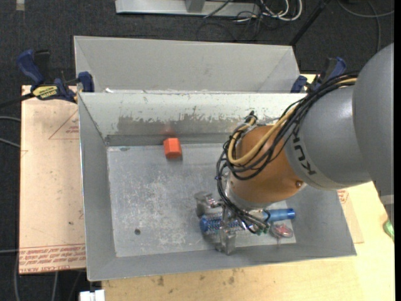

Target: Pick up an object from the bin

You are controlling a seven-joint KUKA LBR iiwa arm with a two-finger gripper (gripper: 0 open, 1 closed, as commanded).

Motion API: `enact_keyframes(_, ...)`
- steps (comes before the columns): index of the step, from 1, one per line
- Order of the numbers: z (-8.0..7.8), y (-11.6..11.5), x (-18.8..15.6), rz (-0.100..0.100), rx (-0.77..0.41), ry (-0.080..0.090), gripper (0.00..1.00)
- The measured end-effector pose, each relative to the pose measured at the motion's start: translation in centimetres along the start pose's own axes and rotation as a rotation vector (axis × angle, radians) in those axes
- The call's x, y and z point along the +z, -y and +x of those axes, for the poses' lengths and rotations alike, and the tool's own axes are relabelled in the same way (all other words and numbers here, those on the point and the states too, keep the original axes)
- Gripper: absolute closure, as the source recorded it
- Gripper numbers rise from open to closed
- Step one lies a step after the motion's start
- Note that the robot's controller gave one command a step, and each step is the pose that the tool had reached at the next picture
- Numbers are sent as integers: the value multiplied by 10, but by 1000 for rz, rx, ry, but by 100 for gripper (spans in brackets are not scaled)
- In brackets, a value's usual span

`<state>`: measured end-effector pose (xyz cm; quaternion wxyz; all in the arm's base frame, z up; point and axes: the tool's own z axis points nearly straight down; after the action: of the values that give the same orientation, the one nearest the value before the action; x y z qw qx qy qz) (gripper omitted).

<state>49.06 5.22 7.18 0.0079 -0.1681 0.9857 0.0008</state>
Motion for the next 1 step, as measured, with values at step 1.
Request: enact_keyframes(1,4,-1,2,-3,-1,-16,100)
